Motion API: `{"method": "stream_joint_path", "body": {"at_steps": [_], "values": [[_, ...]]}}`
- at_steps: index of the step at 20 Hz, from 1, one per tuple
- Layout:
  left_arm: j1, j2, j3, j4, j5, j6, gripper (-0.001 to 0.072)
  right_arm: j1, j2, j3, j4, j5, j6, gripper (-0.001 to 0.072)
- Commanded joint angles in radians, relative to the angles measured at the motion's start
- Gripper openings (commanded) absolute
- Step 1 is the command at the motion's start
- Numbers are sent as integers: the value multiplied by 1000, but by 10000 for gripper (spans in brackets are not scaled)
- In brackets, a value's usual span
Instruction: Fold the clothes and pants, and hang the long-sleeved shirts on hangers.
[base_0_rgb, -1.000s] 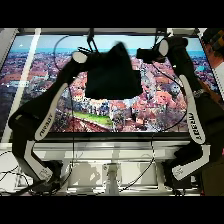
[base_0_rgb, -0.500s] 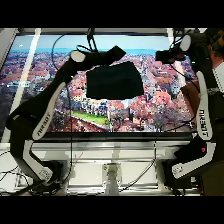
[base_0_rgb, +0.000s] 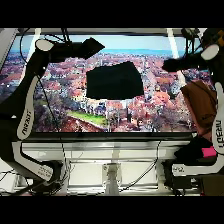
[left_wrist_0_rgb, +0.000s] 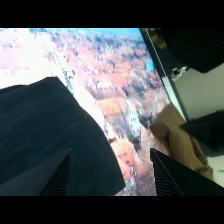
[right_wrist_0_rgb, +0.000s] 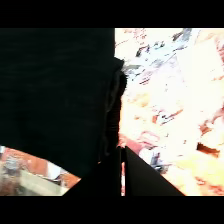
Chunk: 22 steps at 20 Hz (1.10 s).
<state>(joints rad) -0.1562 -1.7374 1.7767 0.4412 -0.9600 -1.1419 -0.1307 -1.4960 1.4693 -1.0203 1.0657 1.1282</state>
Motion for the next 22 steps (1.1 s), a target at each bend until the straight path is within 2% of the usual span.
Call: {"method": "stream_joint_path", "body": {"at_steps": [1,2,6,7,9,11,15,19,22], "values": [[21,8,0,-1,-51,5,544,-23,44,-219,218,-177,-49,436],[20,8,0,-1,-51,5,544,-21,23,-222,248,-198,-48,533],[19,8,0,-1,-51,5,544,-17,-97,-177,375,-213,-40,534],[19,8,0,-1,-51,5,544,-17,-138,-154,401,-192,-41,567],[19,8,0,-1,-52,5,544,-15,-220,-101,435,-150,-41,581],[19,8,0,-1,-53,5,544,-4,-300,-40,453,-132,-37,625],[16,8,0,-1,-56,5,544,58,-428,104,433,-117,-31,661],[16,8,0,-2,-90,5,544,116,-534,260,264,-68,163,661],[16,8,0,-2,-116,5,544,157,-616,365,266,54,201,651]]}}
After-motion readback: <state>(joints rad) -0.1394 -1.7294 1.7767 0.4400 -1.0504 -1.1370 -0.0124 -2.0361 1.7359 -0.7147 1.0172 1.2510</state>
